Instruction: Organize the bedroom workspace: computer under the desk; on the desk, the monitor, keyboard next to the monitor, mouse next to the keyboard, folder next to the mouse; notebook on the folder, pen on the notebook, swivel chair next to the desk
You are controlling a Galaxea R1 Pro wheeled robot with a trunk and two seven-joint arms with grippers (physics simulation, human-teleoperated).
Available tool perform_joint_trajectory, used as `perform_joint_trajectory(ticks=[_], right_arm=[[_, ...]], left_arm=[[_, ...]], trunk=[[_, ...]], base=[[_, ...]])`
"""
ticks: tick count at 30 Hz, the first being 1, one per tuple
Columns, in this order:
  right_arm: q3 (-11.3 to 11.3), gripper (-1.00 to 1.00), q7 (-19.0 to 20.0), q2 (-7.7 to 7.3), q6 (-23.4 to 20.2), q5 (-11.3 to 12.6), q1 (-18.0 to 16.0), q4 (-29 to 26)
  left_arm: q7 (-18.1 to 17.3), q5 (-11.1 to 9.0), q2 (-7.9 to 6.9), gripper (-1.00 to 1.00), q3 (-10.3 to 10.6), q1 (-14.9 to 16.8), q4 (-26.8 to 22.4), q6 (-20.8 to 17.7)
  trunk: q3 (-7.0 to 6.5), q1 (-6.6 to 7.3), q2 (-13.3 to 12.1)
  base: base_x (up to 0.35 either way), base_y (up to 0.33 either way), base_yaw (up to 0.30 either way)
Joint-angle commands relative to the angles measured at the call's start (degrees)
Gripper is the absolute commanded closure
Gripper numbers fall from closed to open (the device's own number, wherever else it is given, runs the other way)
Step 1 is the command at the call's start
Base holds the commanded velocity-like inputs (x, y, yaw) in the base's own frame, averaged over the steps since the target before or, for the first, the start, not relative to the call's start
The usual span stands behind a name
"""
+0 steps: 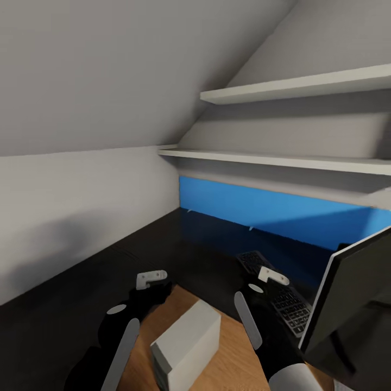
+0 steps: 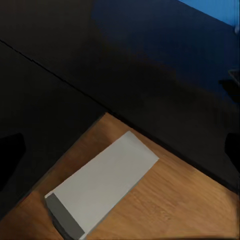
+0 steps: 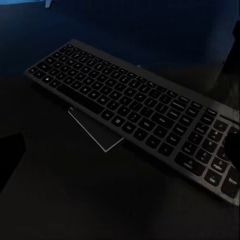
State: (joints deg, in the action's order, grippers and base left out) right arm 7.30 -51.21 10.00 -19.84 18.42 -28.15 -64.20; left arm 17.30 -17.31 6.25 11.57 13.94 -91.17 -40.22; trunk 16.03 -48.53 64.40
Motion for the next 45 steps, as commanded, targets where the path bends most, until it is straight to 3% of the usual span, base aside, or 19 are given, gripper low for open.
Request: perform_joint_trajectory(ticks=[1, 15, 27, 45], right_arm=[[0.1, -1.00, -0.6, 0.00, -0.4, 0.2, -0.1, -0.1], [0.2, -1.00, -2.3, 0.00, 0.7, 0.2, -0.1, 0.7], [0.5, -1.00, -2.3, 0.00, 0.8, 0.3, -0.1, 2.4], [0.5, -1.00, -2.3, 0.00, 0.9, 0.3, -0.1, 2.5]], left_arm=[[0.5, -0.6, -0.01, -1.00, 0.0, 0.0, -0.1, -0.2], [0.5, -0.6, -0.01, -1.00, 0.0, 0.0, -0.1, -0.2], [0.5, -0.6, -0.01, -1.00, 0.0, 0.0, -0.1, -0.2], [0.4, -0.7, -0.01, -1.00, 0.0, 0.0, 0.0, -0.3]], trunk=[[0.08, -0.01, 0.1], [0.08, -0.01, 0.1], [0.08, -0.01, 0.1], [0.08, -0.01, 0.1]], base=[[0.000, 0.000, -0.266], [0.000, 0.000, -0.267], [-0.166, -0.042, -0.015], [-0.007, -0.260, 0.000]])
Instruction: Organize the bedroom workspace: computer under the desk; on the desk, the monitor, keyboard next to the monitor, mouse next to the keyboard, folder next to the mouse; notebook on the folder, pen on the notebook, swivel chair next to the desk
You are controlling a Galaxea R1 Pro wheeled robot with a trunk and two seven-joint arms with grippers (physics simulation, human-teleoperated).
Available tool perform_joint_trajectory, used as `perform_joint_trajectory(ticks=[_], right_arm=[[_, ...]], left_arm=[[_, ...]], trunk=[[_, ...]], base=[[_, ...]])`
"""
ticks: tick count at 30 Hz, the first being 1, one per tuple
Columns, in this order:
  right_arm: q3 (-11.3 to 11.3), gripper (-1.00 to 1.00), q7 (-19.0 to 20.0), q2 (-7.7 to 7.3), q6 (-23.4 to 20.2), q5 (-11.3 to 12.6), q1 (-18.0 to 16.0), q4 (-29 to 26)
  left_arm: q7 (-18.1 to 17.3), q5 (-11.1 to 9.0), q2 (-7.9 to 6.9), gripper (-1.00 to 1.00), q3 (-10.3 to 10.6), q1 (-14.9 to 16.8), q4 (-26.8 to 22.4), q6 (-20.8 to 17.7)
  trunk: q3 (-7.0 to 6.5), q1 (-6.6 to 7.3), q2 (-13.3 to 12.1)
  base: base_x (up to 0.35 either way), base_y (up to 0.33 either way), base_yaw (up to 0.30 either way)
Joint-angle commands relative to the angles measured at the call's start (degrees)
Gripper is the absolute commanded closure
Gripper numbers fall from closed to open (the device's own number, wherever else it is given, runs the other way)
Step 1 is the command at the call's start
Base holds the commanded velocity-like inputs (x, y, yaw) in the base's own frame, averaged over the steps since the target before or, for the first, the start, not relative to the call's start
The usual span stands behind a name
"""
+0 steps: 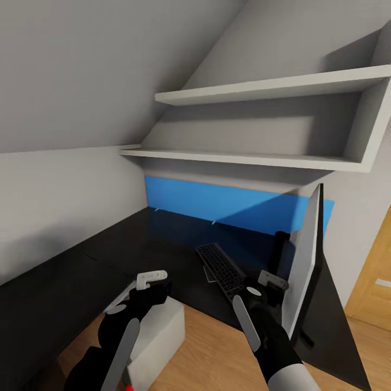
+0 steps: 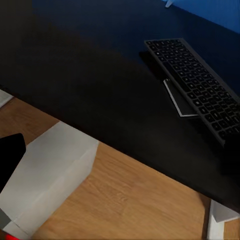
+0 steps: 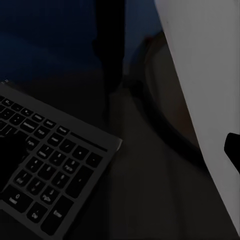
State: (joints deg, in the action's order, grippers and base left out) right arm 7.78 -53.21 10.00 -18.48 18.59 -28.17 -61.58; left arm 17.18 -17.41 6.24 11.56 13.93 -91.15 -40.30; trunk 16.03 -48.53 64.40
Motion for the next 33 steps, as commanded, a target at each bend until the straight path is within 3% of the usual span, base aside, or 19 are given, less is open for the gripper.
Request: perform_joint_trajectory(ticks=[1, 8, 13, 14, 17, 21, 24, 33], right_arm=[[0.0, -1.00, -0.3, 0.00, -0.5, 0.1, 0.0, -0.1], [0.3, -1.00, -0.2, 0.00, -0.5, 0.1, 0.0, 0.1], [7.1, -1.00, 0.5, 0.00, -0.5, 0.1, 0.0, 0.8], [10.7, -1.00, 1.2, 0.00, -0.5, 0.1, 0.0, 1.0], [15.4, -1.00, 1.8, 0.00, -0.3, 0.1, 0.0, 1.5], [18.4, -1.00, 2.3, 0.00, 1.2, 0.1, 0.0, 2.2], [19.4, -1.00, 4.0, 0.00, 2.3, 0.1, 0.0, 2.5], [19.9, -1.00, 14.4, 0.00, 3.1, 0.1, -0.1, 4.5]], left_arm=[[0.5, -0.6, 0.00, -1.00, 0.0, 0.0, -0.1, -0.2], [0.6, -0.6, 0.00, -1.00, 0.0, 0.0, 0.0, -0.2], [0.8, -0.5, 0.00, -1.00, -0.1, 0.0, 1.1, -0.2], [0.8, -0.5, 0.00, -1.00, -0.2, 0.0, 2.0, -0.1], [0.8, -0.4, 0.00, -1.00, -0.3, 0.0, 2.5, -0.1], [0.8, -0.4, 0.00, -1.00, -0.4, 0.0, 2.7, 0.0], [0.8, -0.4, 0.00, -1.00, -0.4, 0.0, 2.8, 0.0], [0.8, -0.3, -0.02, -1.00, -0.5, 0.0, 2.9, 0.0]], trunk=[[0.08, -0.01, 0.1], [0.08, -0.01, 0.1], [0.08, -0.01, 0.1], [0.08, -0.01, 0.1], [0.08, -0.01, 0.1], [0.08, -0.01, 0.1], [0.08, -0.01, 0.1], [0.08, -0.01, 0.1]], base=[[0.000, -0.048, 0.000], [0.000, -0.009, 0.000], [0.000, 0.000, 0.000], [0.000, 0.000, 0.000], [0.000, 0.000, 0.000], [0.000, 0.000, 0.000], [0.000, 0.000, 0.000], [0.000, 0.000, 0.000]])
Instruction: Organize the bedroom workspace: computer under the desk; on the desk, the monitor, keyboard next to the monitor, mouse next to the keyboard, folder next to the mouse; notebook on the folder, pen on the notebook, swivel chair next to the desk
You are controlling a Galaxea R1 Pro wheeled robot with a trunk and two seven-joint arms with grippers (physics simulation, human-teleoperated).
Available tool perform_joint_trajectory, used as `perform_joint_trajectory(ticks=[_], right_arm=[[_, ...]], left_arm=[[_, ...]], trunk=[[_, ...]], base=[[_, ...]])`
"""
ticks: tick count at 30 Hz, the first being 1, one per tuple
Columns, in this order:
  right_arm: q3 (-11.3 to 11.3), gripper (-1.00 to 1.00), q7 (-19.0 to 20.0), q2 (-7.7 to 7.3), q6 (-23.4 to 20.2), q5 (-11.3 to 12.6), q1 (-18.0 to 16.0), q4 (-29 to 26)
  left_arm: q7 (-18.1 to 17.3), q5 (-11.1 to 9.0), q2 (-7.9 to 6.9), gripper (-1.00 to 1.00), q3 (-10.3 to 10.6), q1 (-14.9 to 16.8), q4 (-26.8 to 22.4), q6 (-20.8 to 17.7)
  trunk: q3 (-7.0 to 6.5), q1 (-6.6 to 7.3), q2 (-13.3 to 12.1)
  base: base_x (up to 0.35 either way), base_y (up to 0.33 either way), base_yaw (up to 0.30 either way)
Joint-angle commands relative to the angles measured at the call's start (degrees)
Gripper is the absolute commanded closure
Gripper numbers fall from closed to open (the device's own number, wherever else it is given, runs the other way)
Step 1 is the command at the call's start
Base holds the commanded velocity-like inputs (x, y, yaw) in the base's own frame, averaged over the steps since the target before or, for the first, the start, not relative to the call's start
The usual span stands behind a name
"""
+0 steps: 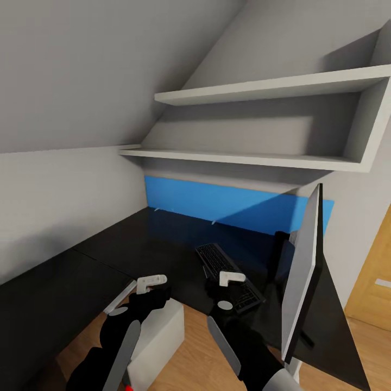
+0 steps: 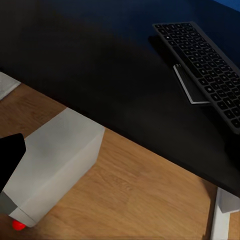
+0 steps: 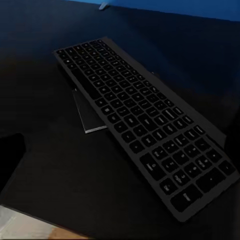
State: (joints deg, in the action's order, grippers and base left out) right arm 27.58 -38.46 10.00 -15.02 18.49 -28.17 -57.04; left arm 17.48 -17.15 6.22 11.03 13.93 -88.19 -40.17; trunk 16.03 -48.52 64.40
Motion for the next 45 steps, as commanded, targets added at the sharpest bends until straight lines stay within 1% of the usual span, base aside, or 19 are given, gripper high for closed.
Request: perform_joint_trajectory(ticks=[1, 5, 8, 9, 11, 14, 15, 16, 17, 20, 23, 37, 45], right_arm=[[0.1, -1.00, 0.6, 0.00, -0.3, 0.2, -0.1, 0.6], [0.0, -1.00, 4.9, 0.00, -0.2, 0.4, -0.6, 3.1], [-0.1, -1.00, 7.4, 0.00, 0.4, 1.0, -1.9, 5.2], [-0.3, -1.00, 9.7, 0.00, 2.2, 1.8, -5.0, 8.9], [-0.6, -1.00, 10.9, 0.00, 3.9, 2.6, -7.7, 12.6], [-1.8, -1.00, 12.6, 0.00, 6.8, 4.4, -11.7, 19.1], [-2.7, -1.00, 13.7, 0.00, 8.6, 5.9, -13.9, 23.0], [-3.0, -1.00, 14.3, 0.00, 9.4, 6.5, -14.7, 24.5], [-3.7, -1.00, 16.1, 0.00, 12.0, 8.0, -16.2, 27.7], [-4.2, -1.00, 16.9, 0.00, 15.2, 8.8, -17.2, 29.5], [-4.7, -1.00, 16.7, 0.00, 17.1, 9.7, -17.7, 30.8], [-4.4, -1.00, 16.5, 0.00, 17.7, 10.2, -17.8, 31.0], [-4.5, -1.00, 16.6, 0.00, 17.8, 10.2, -17.8, 31.1]], left_arm=[[0.5, -0.6, 0.00, -1.00, 0.0, 0.0, -0.1, -0.2], [0.5, -0.6, -0.04, -1.00, -0.1, 0.0, -0.1, -0.1], [0.5, -0.6, -0.01, -1.00, -0.7, 0.0, -0.1, -0.1], [0.5, -0.7, 0.00, -1.00, -1.6, 0.0, -0.1, -0.1], [0.5, -0.7, 0.01, -1.00, -2.1, 0.0, -0.1, 0.0], [0.5, -0.7, 0.01, -1.00, -2.6, 0.0, -0.2, 0.0], [0.5, -0.7, 0.01, -1.00, -2.8, 0.0, -0.3, 0.0], [0.5, -0.7, 0.01, -1.00, -2.9, 0.0, -0.3, 0.0], [0.5, -0.7, 0.01, -1.00, -3.0, 0.0, -0.3, 0.0], [0.4, -0.7, 0.02, -1.00, -3.1, 0.0, -0.3, 0.0], [0.4, -0.7, 0.02, -1.00, -3.1, 0.0, -0.3, 0.0], [0.4, -0.7, 0.02, -1.00, -3.0, 0.0, -0.3, 0.0], [0.3, -0.7, 0.06, -1.00, -3.0, 0.0, -0.4, 0.1]], trunk=[[0.08, -0.01, 0.1], [0.08, -0.01, 0.1], [0.08, -0.01, 0.1], [0.08, -0.01, 0.1], [0.08, -0.01, 0.1], [0.08, -0.01, 0.1], [0.08, -0.01, 0.1], [0.08, -0.01, 0.1], [0.08, -0.01, 0.1], [0.08, -0.01, 0.1], [0.08, -0.01, 0.1], [0.08, -0.01, 0.1], [0.08, -0.01, 0.1]], base=[[0.000, 0.000, 0.000], [0.000, 0.000, 0.000], [0.000, 0.000, 0.000], [0.000, 0.000, 0.000], [0.000, 0.000, 0.000], [0.000, 0.000, 0.000], [0.000, 0.000, 0.000], [0.000, 0.000, 0.000], [0.000, 0.000, 0.000], [0.000, 0.000, 0.000], [0.000, 0.000, 0.000], [0.006, 0.004, 0.000], [0.158, 0.144, 0.000]])
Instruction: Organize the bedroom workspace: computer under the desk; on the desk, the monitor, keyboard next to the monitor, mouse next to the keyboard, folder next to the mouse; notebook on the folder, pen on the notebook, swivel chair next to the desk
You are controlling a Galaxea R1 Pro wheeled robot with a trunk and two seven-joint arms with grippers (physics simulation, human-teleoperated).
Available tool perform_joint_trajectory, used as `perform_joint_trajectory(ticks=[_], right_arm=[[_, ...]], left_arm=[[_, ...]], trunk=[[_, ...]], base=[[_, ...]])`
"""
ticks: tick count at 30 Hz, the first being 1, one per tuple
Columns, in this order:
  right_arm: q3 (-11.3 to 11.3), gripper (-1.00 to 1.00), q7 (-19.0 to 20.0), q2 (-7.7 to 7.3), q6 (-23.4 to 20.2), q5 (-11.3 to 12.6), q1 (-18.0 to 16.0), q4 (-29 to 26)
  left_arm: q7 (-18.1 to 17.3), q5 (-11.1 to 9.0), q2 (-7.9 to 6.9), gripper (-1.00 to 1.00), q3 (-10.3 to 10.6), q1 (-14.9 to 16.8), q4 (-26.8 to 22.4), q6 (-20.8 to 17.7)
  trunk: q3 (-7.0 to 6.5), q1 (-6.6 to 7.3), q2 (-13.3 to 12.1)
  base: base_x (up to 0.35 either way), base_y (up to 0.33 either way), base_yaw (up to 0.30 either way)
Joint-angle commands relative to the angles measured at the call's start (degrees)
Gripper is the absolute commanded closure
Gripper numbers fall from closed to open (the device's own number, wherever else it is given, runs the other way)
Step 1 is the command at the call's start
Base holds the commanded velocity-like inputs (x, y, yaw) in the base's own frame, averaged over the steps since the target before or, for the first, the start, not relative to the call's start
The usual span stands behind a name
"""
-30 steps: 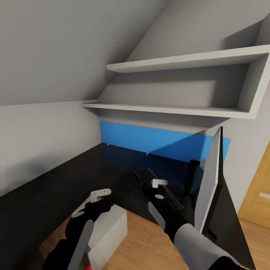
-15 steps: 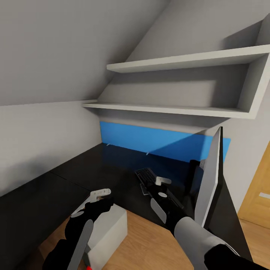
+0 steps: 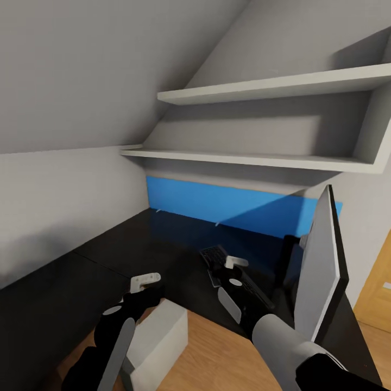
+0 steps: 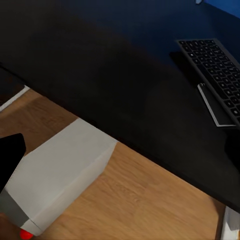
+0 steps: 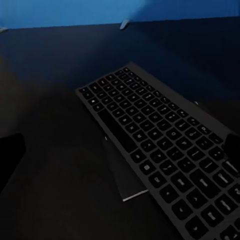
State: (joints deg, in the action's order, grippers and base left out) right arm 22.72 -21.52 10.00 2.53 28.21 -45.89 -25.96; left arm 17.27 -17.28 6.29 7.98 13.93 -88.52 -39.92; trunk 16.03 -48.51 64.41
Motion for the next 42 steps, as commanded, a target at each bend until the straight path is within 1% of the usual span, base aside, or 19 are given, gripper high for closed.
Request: perform_joint_trajectory(ticks=[1, 7, 12, 17, 25, 28, 36, 42], right_arm=[[0.4, -1.00, -0.3, 0.00, 0.3, 0.7, -0.1, 0.1], [0.4, -1.00, -0.4, 0.00, 0.3, 1.0, -0.1, 0.0], [0.3, -1.00, -0.5, 0.00, 0.3, 1.1, -0.1, -0.1], [0.2, -1.00, -0.5, 0.00, 0.2, 1.4, -0.1, -0.1], [0.1, -1.00, -0.5, 0.00, 0.2, 2.9, -0.1, -0.1], [0.0, -1.00, -0.5, 0.00, 0.1, 4.1, -0.1, 0.0], [0.0, -1.00, -0.5, 0.00, 0.1, 4.5, -0.1, 0.1], [0.1, -1.00, -0.5, 0.00, 0.1, 4.5, -0.1, 0.2]], left_arm=[[0.6, -0.6, 0.03, -1.00, 0.1, 0.0, 0.0, -0.2], [0.5, -0.6, 0.04, -1.00, 0.2, 0.0, 0.0, -0.2], [0.4, -0.6, 0.04, -1.00, 0.3, 0.0, 0.1, -0.2], [0.4, -0.6, 0.04, -1.00, 0.4, 0.0, 0.1, -0.2], [0.5, -0.6, 0.04, -1.00, 0.4, 0.0, 0.1, -0.2], [0.5, -0.6, 0.04, -1.00, 0.4, 0.0, 0.1, -0.2], [0.5, -0.6, 0.04, -1.00, 0.4, 0.0, 0.1, -0.2], [0.4, -0.6, 0.04, -1.00, 0.4, 0.0, 0.1, -0.2]], trunk=[[0.08, -0.02, 0.0], [0.16, -0.02, 0.0], [0.16, -0.02, 0.0], [0.16, -0.02, 0.0], [0.17, -0.02, 0.0], [0.17, -0.02, 0.0], [0.18, -0.02, 0.0], [0.19, -0.02, 0.0]], base=[[0.017, 0.016, 0.000], [0.013, 0.011, 0.000], [0.195, 0.126, 0.000], [0.077, 0.034, -0.035], [0.014, 0.006, -0.207], [0.002, 0.001, -0.260], [0.016, 0.006, -0.251], [0.208, 0.166, -0.051]])
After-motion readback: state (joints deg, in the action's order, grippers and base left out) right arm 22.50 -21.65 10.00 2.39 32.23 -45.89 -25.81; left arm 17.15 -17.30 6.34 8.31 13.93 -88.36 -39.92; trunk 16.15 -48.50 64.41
